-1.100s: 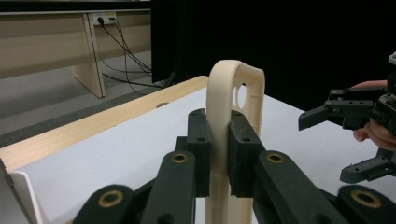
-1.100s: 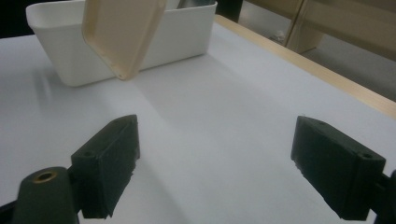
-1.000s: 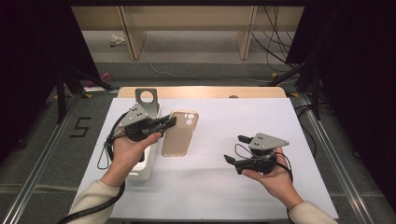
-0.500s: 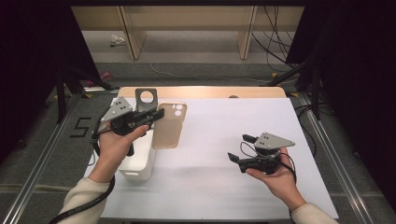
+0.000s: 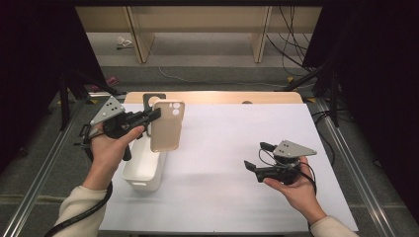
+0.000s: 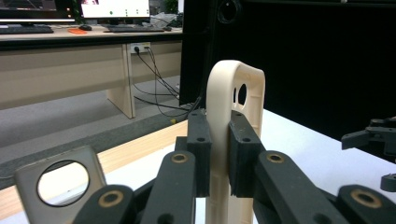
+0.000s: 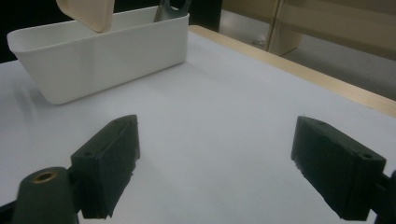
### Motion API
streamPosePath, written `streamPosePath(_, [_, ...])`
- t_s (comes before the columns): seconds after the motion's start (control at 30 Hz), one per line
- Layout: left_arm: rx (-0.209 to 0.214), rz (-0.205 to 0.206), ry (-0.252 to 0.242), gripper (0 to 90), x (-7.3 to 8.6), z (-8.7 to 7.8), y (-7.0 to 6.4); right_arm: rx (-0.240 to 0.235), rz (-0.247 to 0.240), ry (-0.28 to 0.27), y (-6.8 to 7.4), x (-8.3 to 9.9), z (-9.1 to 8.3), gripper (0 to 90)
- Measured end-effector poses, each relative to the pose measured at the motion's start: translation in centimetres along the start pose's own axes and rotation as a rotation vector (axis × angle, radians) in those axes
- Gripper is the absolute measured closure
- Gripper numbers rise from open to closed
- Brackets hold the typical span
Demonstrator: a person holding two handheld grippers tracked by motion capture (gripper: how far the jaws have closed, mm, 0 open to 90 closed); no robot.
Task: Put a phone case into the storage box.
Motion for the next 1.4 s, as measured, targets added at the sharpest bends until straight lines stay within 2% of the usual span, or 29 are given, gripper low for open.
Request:
streamPosePath(0.17, [0.001,-0.004,-0.010,81.0,-0.2,-0.3,0.4,0.003,0.005,-0.003,-0.1,0.0,-0.2,16.3])
streamPosePath(0.67, [-0.046,0.013,-0.007,81.0,-0.1,-0.9,2.0,0.012,0.013,-0.008,-0.4,0.1,-0.6,16.2])
streamPosePath(1.4, [-0.061,0.025,0.006,81.0,0.2,-0.5,4.2,0.023,0.025,-0.011,-0.5,0.3,-0.9,16.3])
Point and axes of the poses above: each handheld gripper's, and its own axes: z roughly forward along the jaws, x roughly out of its underside, y roughly to its left, the point moved 4 cm from there along z, roughly forward along the jaws, and after that the axes turned 2 degrees about -x, right-handed, at the moved point
